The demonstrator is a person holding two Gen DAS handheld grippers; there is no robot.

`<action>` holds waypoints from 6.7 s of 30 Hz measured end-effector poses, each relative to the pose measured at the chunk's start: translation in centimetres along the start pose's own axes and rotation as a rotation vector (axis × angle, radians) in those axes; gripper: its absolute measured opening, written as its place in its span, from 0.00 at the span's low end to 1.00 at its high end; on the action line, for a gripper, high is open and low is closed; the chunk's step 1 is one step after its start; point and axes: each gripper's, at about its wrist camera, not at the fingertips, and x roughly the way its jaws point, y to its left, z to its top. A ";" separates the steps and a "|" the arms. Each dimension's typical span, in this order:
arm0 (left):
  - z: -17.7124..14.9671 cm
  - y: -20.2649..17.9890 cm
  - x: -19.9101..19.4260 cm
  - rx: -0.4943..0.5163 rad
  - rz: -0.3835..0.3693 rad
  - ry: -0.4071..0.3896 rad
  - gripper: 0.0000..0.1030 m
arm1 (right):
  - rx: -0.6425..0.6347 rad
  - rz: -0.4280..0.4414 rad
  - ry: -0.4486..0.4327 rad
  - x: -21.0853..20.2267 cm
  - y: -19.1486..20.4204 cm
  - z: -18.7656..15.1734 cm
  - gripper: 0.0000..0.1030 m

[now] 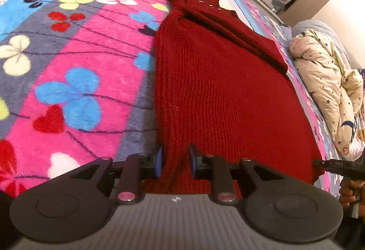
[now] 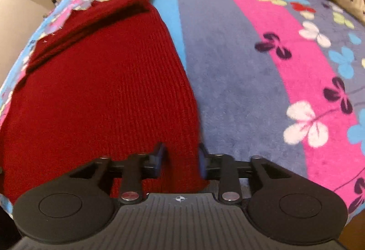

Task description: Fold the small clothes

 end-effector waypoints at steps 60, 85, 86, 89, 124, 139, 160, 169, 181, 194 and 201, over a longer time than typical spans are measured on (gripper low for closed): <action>15.8 7.2 -3.7 -0.180 0.018 -0.224 0.26 | 0.281 0.122 -0.393 -1.5 -3.7 9.3 0.21; 16.7 -0.3 4.5 0.174 0.037 -0.056 0.56 | 0.032 0.128 -0.226 2.6 0.4 9.5 0.49; 17.0 -0.2 4.8 0.159 0.042 -0.057 0.56 | 0.049 0.131 -0.231 2.7 0.3 9.8 0.49; 17.4 0.1 5.8 0.152 0.070 -0.048 0.56 | 0.084 0.117 -0.236 3.4 0.4 10.4 0.49; 18.5 -0.1 4.5 0.176 0.155 -0.315 0.12 | 0.016 0.080 -0.720 -1.1 3.4 11.8 0.11; 18.1 0.6 8.4 0.143 0.266 -0.101 0.32 | 0.133 -0.033 -0.325 7.8 3.3 13.8 0.20; 10.5 2.4 0.5 0.094 0.063 0.134 0.38 | 0.029 0.081 -0.093 0.7 2.4 1.9 0.53; 10.1 1.8 -4.9 0.068 -0.015 -0.119 0.11 | 0.107 0.134 -0.345 -4.6 3.5 0.4 0.12; 9.7 -1.4 -4.5 0.227 0.224 -0.166 0.36 | 0.099 -0.053 -0.244 -2.5 4.3 -0.3 0.17; 7.5 -4.2 1.1 0.408 0.305 0.085 0.59 | -0.095 -0.081 -0.166 0.2 6.5 0.2 0.18; 7.5 -3.7 -0.1 0.349 0.344 0.001 0.59 | -0.146 -0.110 -0.127 1.4 6.2 0.3 0.20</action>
